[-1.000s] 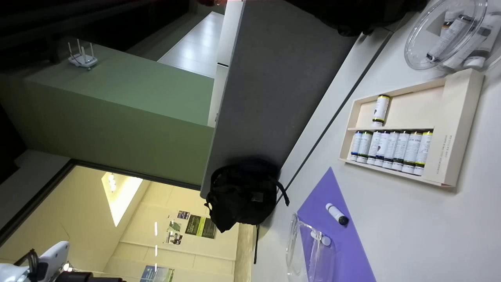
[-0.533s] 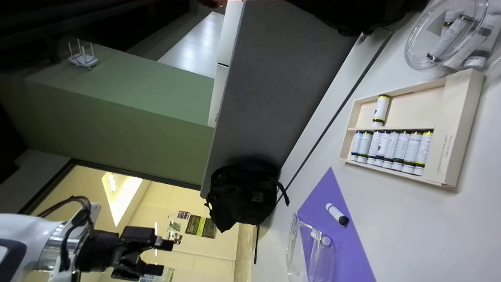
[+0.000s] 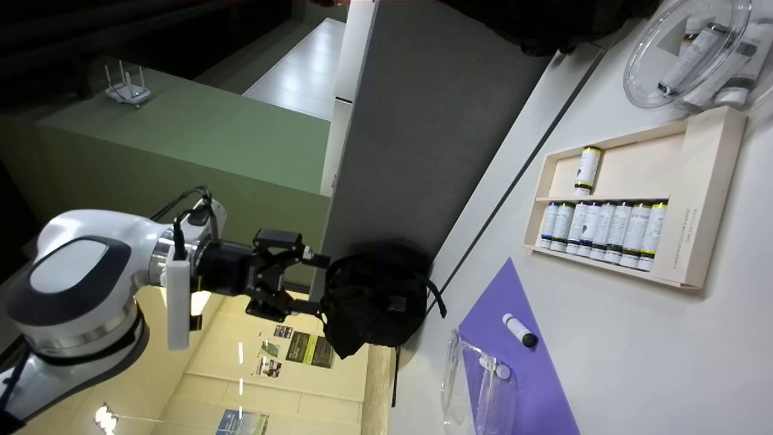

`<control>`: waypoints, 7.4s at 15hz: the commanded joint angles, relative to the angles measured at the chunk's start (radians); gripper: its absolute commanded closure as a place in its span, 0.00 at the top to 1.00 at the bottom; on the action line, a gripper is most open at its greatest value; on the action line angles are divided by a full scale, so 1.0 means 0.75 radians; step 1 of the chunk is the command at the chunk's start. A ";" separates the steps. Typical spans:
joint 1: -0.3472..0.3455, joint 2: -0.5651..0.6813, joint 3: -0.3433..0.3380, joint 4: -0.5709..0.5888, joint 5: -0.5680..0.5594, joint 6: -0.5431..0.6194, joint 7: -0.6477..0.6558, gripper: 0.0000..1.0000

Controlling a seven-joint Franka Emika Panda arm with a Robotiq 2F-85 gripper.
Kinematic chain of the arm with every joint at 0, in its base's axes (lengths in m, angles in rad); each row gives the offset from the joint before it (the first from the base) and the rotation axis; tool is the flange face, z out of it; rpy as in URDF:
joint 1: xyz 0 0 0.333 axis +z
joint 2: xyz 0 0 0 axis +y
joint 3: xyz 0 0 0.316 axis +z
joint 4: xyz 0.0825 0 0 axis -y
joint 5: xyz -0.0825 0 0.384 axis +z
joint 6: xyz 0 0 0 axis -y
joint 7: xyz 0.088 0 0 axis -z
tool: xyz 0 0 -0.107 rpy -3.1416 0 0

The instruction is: Pick the bottle on the table and put it in the lower compartment of the tray

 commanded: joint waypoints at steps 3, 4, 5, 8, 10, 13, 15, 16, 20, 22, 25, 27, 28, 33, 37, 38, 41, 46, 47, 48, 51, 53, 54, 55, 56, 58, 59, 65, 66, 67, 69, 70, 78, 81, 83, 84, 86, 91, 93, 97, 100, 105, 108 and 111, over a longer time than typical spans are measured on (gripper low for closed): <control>-0.009 0.060 0.007 0.064 -0.009 -0.006 0.037 1.00; -0.009 0.059 0.010 0.066 -0.011 -0.007 0.044 1.00; -0.008 0.058 0.011 0.066 -0.013 -0.008 0.049 1.00; -0.019 0.115 -0.001 0.025 -0.020 0.102 0.021 1.00; -0.025 0.174 -0.008 -0.041 -0.041 0.267 -0.014 1.00; -0.037 0.317 -0.013 -0.108 -0.020 0.547 -0.101 1.00; -0.044 0.425 0.001 -0.126 0.024 0.700 -0.163 1.00; -0.048 0.481 0.015 -0.127 0.047 0.760 -0.190 1.00; -0.096 0.630 0.099 -0.113 0.149 0.867 -0.291 1.00; -0.139 0.671 0.162 -0.104 0.219 0.864 -0.344 1.00; -0.176 0.702 0.204 -0.094 0.238 0.848 -0.373 1.00; -0.189 0.769 0.232 -0.101 0.250 0.901 -0.381 1.00; -0.189 0.784 0.229 -0.096 0.238 0.889 -0.368 1.00; -0.185 0.781 0.221 -0.116 0.189 0.877 -0.316 1.00; -0.177 0.800 0.210 -0.103 0.163 0.860 -0.318 1.00; -0.168 0.819 0.198 -0.100 0.141 0.871 -0.312 1.00; -0.163 0.886 0.179 -0.098 0.063 0.924 -0.315 1.00; -0.185 0.972 0.183 -0.091 -0.020 1.019 -0.313 0.73; -0.191 0.975 0.185 -0.089 -0.025 1.028 -0.308 0.67; -0.200 0.978 0.192 -0.089 -0.023 1.026 -0.307 0.58; -0.245 0.977 0.225 -0.080 0.000 1.008 -0.320 0.37; -0.263 0.976 0.235 -0.077 0.006 0.996 -0.316 0.23; -0.279 0.973 0.245 -0.077 0.011 0.991 -0.322 0.17; -0.291 0.970 0.252 -0.078 0.015 0.990 -0.325 0.09; -0.310 0.966 0.265 -0.077 0.024 0.981 -0.333 0.03; -0.341 0.936 0.278 -0.084 0.033 0.952 -0.344 0.07; -0.355 0.909 0.278 -0.090 0.027 0.927 -0.363 0.07; -0.360 0.702 0.138 -0.092 -0.191 0.524 -0.701 0.07; -0.338 0.686 0.082 -0.069 -0.251 0.441 -0.730 0.07; -0.312 0.677 0.022 -0.039 -0.332 0.363 -0.726 0.07; -0.310 0.693 0.030 -0.059 -0.269 0.421 -0.726 0.27; -0.311 0.683 0.013 -0.054 -0.285 0.400 -0.739 0.27; -0.295 0.685 0.009 -0.051 -0.300 0.390 -0.746 0.27; -0.292 0.718 0.000 0.003 -0.369 0.402 -0.840 0.07; -0.285 0.761 -0.020 0.074 -0.428 0.417 -0.909 0.07; -0.280 0.794 -0.032 0.128 -0.465 0.418 -0.939 0.07; -0.267 0.864 -0.059 0.248 -0.549 0.400 -0.982 0.07; -0.268 0.924 -0.075 0.359 -0.613 0.362 -1.090 0.27; -0.260 0.986 -0.080 0.465 -0.623 0.308 -1.110 0.27; -0.252 1.012 -0.080 0.498 -0.625 0.293 -1.112 0.27; -0.252 1.012 -0.081 0.498 -0.625 0.292 -1.113 0.27; -0.226 1.084 -0.102 0.618 -0.745 0.257 -1.282 0.07; -0.209 1.144 -0.110 0.701 -0.839 0.267 -1.383 0.07; -0.229 1.213 -0.077 0.778 -0.821 0.293 -1.497 0.07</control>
